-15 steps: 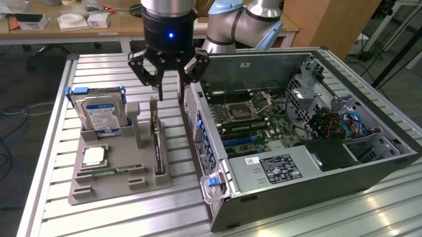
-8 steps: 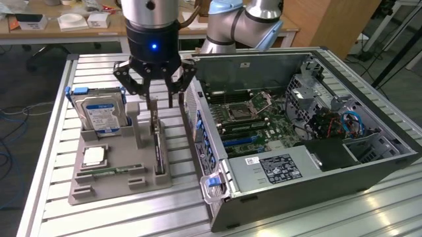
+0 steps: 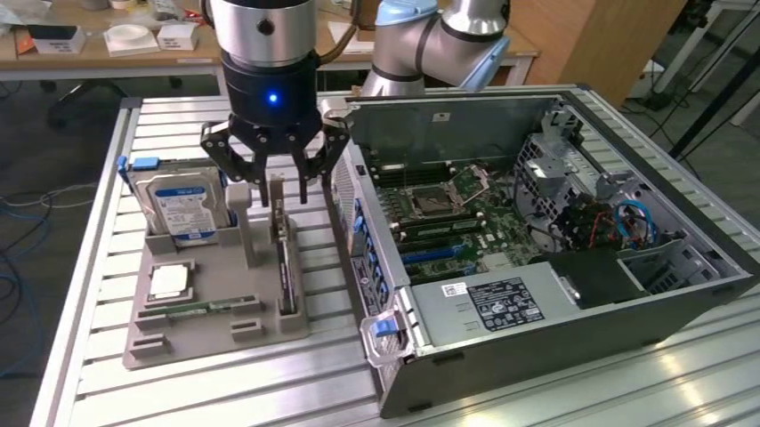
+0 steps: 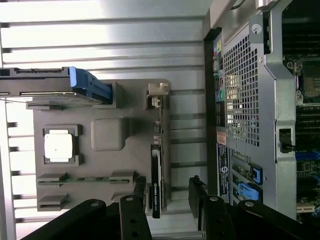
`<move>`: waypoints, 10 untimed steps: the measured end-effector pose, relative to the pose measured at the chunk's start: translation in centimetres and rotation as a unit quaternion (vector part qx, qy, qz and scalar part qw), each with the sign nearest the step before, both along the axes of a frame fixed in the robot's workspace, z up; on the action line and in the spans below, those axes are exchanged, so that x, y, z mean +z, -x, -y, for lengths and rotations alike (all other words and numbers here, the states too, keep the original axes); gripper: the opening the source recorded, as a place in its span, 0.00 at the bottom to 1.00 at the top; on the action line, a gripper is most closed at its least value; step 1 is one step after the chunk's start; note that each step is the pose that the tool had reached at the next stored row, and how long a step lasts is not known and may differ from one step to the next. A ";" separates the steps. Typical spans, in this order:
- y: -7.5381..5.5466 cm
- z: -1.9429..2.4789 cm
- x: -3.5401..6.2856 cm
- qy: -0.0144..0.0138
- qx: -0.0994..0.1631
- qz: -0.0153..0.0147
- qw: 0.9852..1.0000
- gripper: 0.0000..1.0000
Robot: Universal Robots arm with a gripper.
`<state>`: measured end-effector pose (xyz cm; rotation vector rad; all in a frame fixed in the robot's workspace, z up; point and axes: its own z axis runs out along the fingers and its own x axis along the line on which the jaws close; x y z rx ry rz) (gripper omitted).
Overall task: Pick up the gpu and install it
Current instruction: 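Reach for the gpu, then pick up the gpu and move the gpu toward the slot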
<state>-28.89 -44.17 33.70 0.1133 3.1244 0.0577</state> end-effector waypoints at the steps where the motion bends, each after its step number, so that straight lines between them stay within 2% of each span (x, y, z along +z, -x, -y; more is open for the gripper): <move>1: 0.0 0.00 0.00 0.000 0.000 0.000 1.000 0.47; 10: 0.0 0.00 -0.01 0.000 0.000 0.000 1.000 0.47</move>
